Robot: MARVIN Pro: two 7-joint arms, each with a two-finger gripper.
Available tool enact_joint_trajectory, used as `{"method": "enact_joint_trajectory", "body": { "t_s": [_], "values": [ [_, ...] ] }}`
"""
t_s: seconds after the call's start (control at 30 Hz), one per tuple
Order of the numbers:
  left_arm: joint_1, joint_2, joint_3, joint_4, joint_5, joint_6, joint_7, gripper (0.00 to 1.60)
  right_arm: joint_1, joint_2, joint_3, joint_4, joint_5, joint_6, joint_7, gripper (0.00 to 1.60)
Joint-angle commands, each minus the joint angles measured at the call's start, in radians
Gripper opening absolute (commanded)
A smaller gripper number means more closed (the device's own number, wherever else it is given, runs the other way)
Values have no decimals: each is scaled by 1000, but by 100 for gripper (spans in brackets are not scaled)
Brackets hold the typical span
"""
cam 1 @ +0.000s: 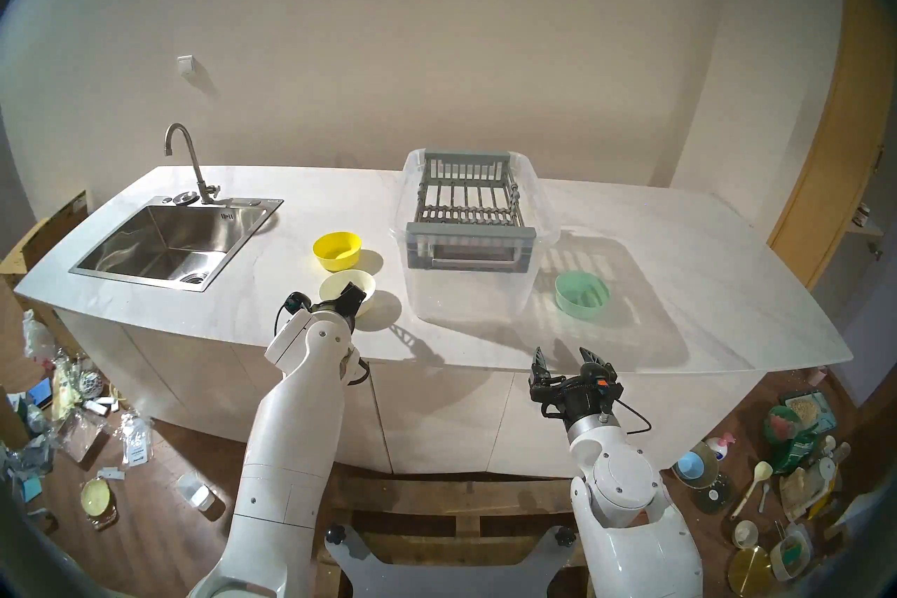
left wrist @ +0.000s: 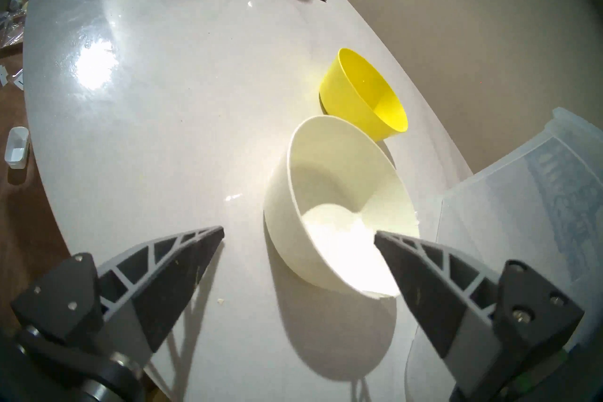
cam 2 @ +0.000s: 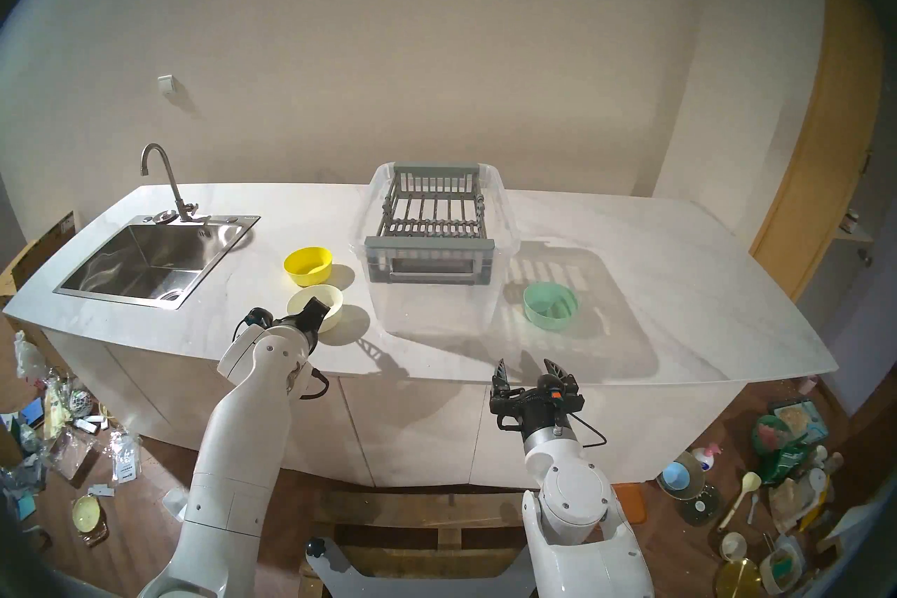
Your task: Place the plate or bowl neatly into the plate slot of the drying rack
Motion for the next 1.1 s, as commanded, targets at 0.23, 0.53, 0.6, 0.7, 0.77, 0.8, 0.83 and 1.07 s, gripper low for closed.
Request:
{"method": "enact_joint_trajectory", "body": {
  "t_s": [0.23,0.53,0.6,0.7,0.77,0.8,0.83,1.07],
  "values": [
    [-39,8,10,5,0,-27,-25,15,5,0,-1,-25,0,-4,0,160],
    [-67,18,-4,16,-17,-25,-10,0,5,0,-1,-24,0,-5,0,160],
    [-75,24,-5,3,-17,-16,1,0,6,0,-1,-24,0,-5,0,160],
    [-84,38,-4,-24,-12,-3,14,0,6,0,-1,-23,0,-5,0,160],
    [-91,49,-10,-47,-12,6,25,0,6,0,-1,-22,0,-5,0,160],
    [-95,55,-18,-61,-14,9,33,0,6,0,-1,-22,0,-5,0,160],
    [-98,63,-25,-75,-14,16,41,0,7,0,-1,-22,0,-5,0,160],
    [-116,135,-85,-178,-21,52,56,0,7,0,-1,-21,0,-6,0,160]
  ]
}}
